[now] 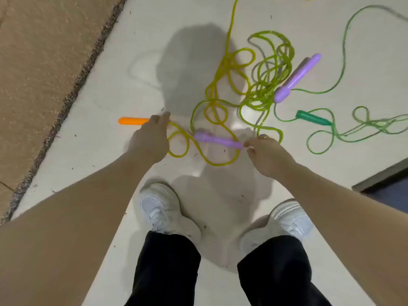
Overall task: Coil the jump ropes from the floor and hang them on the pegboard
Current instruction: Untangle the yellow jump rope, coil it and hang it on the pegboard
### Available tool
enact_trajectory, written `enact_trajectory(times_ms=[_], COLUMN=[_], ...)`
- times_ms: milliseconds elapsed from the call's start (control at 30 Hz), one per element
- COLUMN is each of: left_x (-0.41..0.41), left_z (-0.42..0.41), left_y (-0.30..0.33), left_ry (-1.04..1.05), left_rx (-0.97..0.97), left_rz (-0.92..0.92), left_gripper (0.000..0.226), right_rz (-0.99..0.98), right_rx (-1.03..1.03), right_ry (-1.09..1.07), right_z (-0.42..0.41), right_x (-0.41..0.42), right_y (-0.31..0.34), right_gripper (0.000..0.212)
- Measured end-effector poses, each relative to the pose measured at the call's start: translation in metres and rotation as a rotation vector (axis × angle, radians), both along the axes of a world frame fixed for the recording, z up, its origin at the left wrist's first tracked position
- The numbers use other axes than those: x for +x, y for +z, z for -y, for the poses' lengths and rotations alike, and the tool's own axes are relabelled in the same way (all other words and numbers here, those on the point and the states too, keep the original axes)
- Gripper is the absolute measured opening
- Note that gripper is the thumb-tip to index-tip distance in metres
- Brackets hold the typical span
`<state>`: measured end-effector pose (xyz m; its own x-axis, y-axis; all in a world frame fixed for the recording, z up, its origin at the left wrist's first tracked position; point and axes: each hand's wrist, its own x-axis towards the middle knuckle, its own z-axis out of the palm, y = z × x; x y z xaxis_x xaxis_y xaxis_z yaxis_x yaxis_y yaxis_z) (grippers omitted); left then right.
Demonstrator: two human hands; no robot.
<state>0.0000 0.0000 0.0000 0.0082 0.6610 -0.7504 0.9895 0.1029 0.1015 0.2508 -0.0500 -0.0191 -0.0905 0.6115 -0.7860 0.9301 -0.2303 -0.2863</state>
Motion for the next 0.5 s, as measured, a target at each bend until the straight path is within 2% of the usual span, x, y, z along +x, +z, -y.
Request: enact_trajectory(times_ms=[100,200,267,367,433,500], left_x=[-0.013,-0.025,-0.031,-0.033,-0.031,-0.023], left_z=[0.006,0.01,0.005,-0.001,-0.003,-0.005], left_y=[-0.048,-0.085,-0.101,-0.111,-0.101,-0.076], left_ry=[-0.107,-0.198,-0.253,-0.31,-0.252,-0.057], left_rx=[0.043,0.204,0.311,0.25,0.184,0.142], left_rz=[-0.064,-0.109,-0.155,-0.232,-0.166,0.004], left_gripper=[0.072,0.069,0.059,0.036,0.028,0.022], right_rz=[-0.015,0.025,0.112,0.144,0.075,0.04], right_rx=[0.1,0.189,0.234,0.176,0.099,0.065], right_ry=[0.004,0.029,0.159,0.32,0.223,0.108], right_z=[-0.002,-0.001,-0.002,0.0,0.001,-0.004], right_x=[-0.03,-0.057,-0.066,-0.072,-0.063,-0.044], right_y=[-0.043,-0.07,-0.083,-0.092,-0.082,-0.055], right_gripper=[0.043,0.041,0.041,0.034,0.027,0.019])
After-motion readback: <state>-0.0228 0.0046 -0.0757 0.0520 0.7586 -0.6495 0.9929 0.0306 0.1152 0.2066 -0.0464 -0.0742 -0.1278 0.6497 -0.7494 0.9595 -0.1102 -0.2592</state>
